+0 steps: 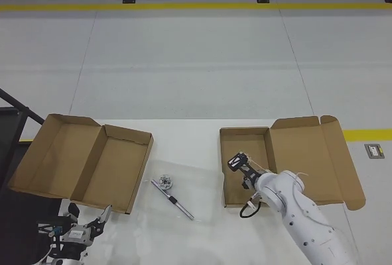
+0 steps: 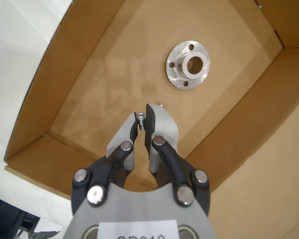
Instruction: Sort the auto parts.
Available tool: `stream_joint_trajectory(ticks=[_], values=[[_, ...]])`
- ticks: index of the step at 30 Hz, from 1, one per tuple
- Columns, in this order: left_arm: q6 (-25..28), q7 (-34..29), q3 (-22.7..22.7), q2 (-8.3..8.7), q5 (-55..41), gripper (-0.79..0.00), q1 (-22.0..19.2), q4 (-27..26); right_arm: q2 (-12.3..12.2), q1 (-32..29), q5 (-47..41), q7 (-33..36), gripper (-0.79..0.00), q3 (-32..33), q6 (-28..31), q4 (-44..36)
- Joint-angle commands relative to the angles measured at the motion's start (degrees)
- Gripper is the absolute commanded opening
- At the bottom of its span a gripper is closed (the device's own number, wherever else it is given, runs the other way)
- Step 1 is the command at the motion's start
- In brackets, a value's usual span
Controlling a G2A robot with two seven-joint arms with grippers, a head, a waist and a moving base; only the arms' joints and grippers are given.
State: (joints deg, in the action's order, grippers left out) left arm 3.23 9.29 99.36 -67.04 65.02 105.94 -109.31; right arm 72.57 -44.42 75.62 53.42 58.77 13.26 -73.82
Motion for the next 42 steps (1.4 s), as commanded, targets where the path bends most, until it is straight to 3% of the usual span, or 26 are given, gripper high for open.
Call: stream_joint_trajectory(ticks=[1,5,7,12,15,25,34,42], values=[[0.00,0.00,0.00,0.00,0.00,0.000,0.00,0.00,0.33,1.18,-0.35,-0.23,-0.785,-0.63,0.03,2.15],[0.00,0.00,0.00,0.00,0.00,0.000,0.00,0.00,0.75,2.57,-1.32,-1.69,-0.776,-0.97,0.40,5.08],[0.00,0.00,0.00,0.00,0.00,0.000,0.00,0.00,0.89,2.89,-1.45,-1.92,-0.711,-1.16,0.46,5.80],[0.00,0.00,0.00,0.00,0.00,0.000,0.00,0.00,0.99,3.03,-1.44,-2.35,-0.662,-1.09,0.97,6.46],[0.00,0.00,0.00,0.00,0.00,0.000,0.00,0.00,0.84,2.63,-1.13,-2.50,-0.570,-0.54,1.12,6.16],[0.00,0.00,0.00,0.00,0.00,0.000,0.00,0.00,-0.70,-3.03,0.56,-4.81,-0.523,4.19,1.72,-4.00],[2.60,-0.63,0.65,0.15,3.49,0.000,-0.34,-1.17,-3.01,-14.85,3.19,-21.62,-0.499,10.26,11.64,-22.70],[7.61,-4.62,2.56,0.85,12.94,0.000,-1.24,-6.72,-4.86,-24.37,11.50,-43.74,-0.425,13.86,20.69,-34.27]])
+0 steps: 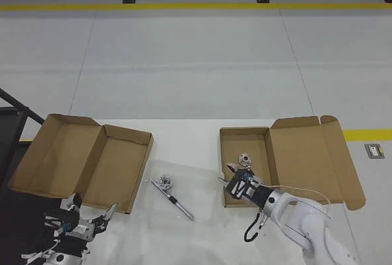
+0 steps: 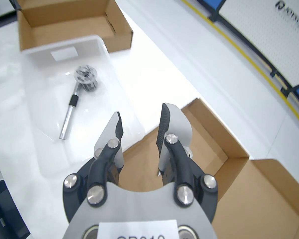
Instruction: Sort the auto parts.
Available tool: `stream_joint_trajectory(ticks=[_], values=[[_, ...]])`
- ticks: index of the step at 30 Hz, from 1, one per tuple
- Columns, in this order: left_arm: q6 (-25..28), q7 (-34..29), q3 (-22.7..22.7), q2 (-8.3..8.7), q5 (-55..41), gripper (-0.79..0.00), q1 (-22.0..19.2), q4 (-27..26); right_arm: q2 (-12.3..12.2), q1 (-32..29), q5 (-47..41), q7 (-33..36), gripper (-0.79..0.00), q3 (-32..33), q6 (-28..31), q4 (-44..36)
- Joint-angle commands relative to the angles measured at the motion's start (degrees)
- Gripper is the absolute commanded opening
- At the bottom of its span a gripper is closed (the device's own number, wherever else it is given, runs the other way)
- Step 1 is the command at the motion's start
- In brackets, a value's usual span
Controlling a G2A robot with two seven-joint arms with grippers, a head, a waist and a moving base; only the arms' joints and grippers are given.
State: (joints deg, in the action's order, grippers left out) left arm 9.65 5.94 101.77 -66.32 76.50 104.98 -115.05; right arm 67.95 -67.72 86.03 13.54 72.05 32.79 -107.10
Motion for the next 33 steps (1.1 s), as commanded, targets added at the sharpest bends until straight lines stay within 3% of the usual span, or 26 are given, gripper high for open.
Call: stream_joint_trajectory(ticks=[1,2,4,5,12,25,29,33], values=[[2.17,-2.22,0.42,0.27,2.83,0.000,-0.73,-1.92,-0.46,-1.96,2.24,-6.42,-0.403,1.02,2.27,-1.74],[2.84,-3.16,0.54,0.38,4.20,0.000,-1.24,-2.60,-0.71,-2.67,3.30,-9.02,-0.345,1.34,4.10,-2.44],[4.34,-5.20,0.40,0.61,7.14,0.000,-2.79,-3.86,-1.18,-3.93,4.92,-13.49,-0.086,2.76,6.21,-3.38],[4.49,-6.04,0.20,0.68,8.32,0.000,-3.67,-4.25,-1.44,-4.51,6.21,-15.47,0.000,3.25,7.72,-4.38],[14.31,-15.34,-0.83,1.46,9.78,0.000,-9.44,-7.82,-3.50,-9.42,15.52,-29.04,0.000,7.76,16.67,-10.16],[15.87,-16.62,-1.34,1.57,10.55,0.000,-9.52,-7.91,-3.50,-9.42,15.52,-29.04,0.000,7.76,16.67,-10.16],[19.77,-23.93,-5.42,1.84,14.50,0.000,-11.67,-9.16,-3.50,-9.42,15.52,-29.04,0.000,7.76,16.67,-10.16],[23.11,-34.10,-8.80,1.84,10.21,0.000,-15.49,-9.85,-3.50,-9.42,15.52,-29.04,0.000,7.76,16.67,-10.16]])
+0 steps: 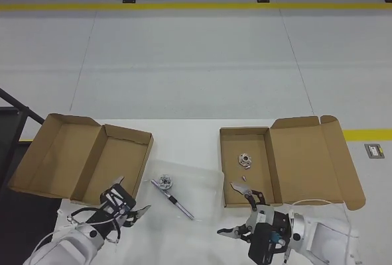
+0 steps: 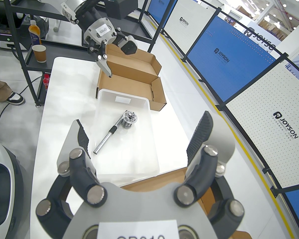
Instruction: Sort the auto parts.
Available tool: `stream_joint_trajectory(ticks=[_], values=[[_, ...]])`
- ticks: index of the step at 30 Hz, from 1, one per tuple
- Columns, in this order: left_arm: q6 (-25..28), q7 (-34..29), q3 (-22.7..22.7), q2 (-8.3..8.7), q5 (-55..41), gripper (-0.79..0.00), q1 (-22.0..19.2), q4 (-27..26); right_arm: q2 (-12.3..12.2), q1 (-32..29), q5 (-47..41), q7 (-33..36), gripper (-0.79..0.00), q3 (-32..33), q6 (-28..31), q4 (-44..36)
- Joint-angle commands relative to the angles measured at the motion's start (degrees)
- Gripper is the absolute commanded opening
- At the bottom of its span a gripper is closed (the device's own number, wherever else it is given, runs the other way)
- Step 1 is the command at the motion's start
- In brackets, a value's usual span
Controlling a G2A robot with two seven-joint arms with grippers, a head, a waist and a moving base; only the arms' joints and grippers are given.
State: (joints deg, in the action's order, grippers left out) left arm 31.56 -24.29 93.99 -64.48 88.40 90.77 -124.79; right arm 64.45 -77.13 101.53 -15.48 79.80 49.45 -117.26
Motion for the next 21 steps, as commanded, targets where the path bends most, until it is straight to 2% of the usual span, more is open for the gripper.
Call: stream_joint_trajectory(ticks=[1,6,12,21], values=[[2.09,-6.55,-1.61,0.03,-2.84,0.000,-2.61,-0.35,0.00,0.00,0.02,-0.02,0.000,0.00,0.01,0.00],[6.79,-23.17,-5.49,0.18,-13.05,0.000,-9.75,1.45,0.00,0.00,0.02,-0.02,0.000,0.00,0.01,0.00],[4.52,-38.83,-10.59,0.08,-30.51,0.000,-21.21,6.31,0.00,0.00,0.02,-0.02,0.000,0.00,0.01,0.00],[4.52,-38.83,-10.59,0.08,-30.51,0.000,-21.21,6.31,0.00,0.00,0.02,-0.02,0.000,0.00,0.01,0.00]])
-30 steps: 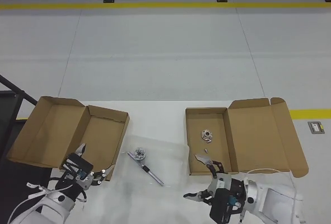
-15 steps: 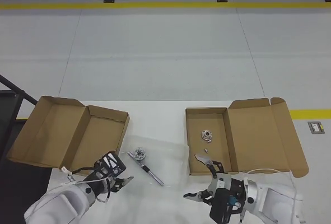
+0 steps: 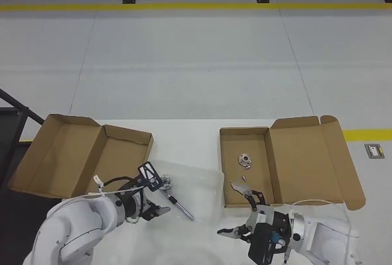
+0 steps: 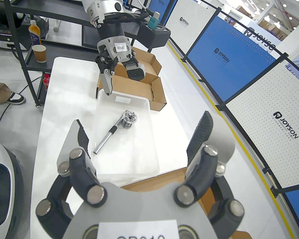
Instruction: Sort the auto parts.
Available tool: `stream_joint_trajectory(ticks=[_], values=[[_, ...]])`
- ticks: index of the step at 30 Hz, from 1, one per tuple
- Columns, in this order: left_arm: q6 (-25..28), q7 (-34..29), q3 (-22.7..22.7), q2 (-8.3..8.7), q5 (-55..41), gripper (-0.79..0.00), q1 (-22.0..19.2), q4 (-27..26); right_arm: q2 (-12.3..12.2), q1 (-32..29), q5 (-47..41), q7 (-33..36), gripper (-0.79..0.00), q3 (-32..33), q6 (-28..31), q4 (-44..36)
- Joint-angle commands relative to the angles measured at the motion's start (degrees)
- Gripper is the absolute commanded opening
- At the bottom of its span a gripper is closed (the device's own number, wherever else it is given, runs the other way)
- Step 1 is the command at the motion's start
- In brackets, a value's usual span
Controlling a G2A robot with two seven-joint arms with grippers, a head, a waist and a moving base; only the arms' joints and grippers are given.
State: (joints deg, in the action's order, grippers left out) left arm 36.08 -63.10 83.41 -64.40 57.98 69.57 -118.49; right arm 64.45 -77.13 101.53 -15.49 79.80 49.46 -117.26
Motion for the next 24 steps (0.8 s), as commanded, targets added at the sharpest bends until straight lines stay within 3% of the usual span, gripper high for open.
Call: stream_joint_trajectory(ticks=[1,5,8,14,24], values=[[0.00,-0.02,0.00,0.00,-0.09,0.000,-0.01,0.00,0.00,0.00,0.02,-0.01,0.000,0.00,0.01,0.00],[-0.36,0.16,-0.07,-0.01,0.08,0.000,0.10,0.34,0.00,0.00,0.02,-0.01,0.000,0.00,0.01,0.00],[-1.50,0.37,-2.40,-0.13,-3.03,0.000,-0.77,3.87,0.00,0.00,0.02,-0.01,0.000,0.00,0.01,0.00],[-2.16,-6.95,-6.54,-0.07,-10.86,0.000,-8.99,11.79,0.00,0.00,0.02,-0.01,0.000,0.00,0.01,0.00],[-2.64,-6.20,-15.95,-0.67,-2.30,0.000,-17.94,23.82,0.00,0.00,0.02,-0.01,0.000,0.00,0.01,0.00]])
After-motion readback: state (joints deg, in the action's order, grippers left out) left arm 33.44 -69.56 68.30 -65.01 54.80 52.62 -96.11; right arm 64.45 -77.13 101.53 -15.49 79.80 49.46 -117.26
